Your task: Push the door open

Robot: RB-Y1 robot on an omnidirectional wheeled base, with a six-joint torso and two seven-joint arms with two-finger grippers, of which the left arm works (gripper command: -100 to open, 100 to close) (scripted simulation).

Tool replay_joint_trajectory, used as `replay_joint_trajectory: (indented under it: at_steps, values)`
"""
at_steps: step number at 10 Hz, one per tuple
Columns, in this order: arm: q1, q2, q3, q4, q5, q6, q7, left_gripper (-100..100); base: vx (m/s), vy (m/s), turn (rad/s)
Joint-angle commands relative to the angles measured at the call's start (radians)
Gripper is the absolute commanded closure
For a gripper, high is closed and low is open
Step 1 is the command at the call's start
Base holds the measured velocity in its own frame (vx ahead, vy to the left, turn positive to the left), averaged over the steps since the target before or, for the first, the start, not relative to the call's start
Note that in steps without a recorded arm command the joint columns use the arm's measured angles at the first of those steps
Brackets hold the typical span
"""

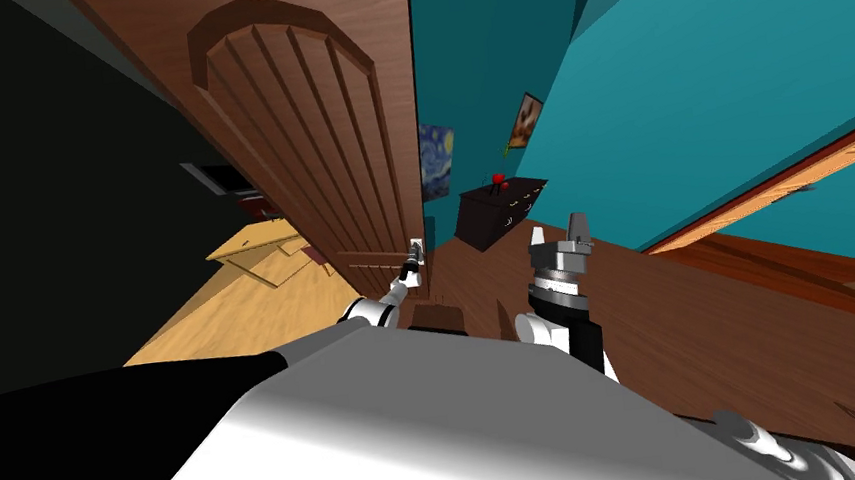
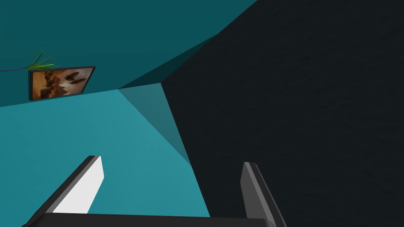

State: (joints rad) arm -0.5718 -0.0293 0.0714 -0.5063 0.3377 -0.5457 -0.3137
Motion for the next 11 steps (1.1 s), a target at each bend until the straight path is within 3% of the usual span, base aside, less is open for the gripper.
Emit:
replay_joint_trajectory:
  at_steps: [1, 2, 3, 4, 5, 8, 9, 11]
  values:
    - [-0.013, 0.029, 0.005, 0.017, 0.004, -0.014, 0.006, 100, 0.126, -0.091, 0.037]
    - [-0.013, 0.047, 0.017, 0.017, 0.012, -0.016, 0.000, 100, 0.152, -0.083, 0.040]
    - [-0.013, 0.047, 0.017, 0.017, 0.012, -0.016, 0.000, 100, 0.128, -0.081, 0.038]
    - [-0.013, 0.061, 0.030, 0.018, 0.020, -0.019, -0.007, 100, 0.138, -0.080, 0.043]
    - [-0.013, 0.061, 0.030, 0.046, 0.020, -0.019, -0.007, 100, 0.142, -0.078, 0.030]
    - [-0.013, 0.061, 0.030, 0.018, 0.020, -0.019, -0.007, 100, 0.025, -0.008, -0.006]
    - [-0.013, 0.072, 0.049, 0.020, 0.032, -0.022, -0.017, 100, 0.145, -0.073, 0.048]
    - [-0.013, 0.073, 0.063, 0.021, 0.041, -0.025, -0.024, 100, 0.158, -0.125, 0.089]
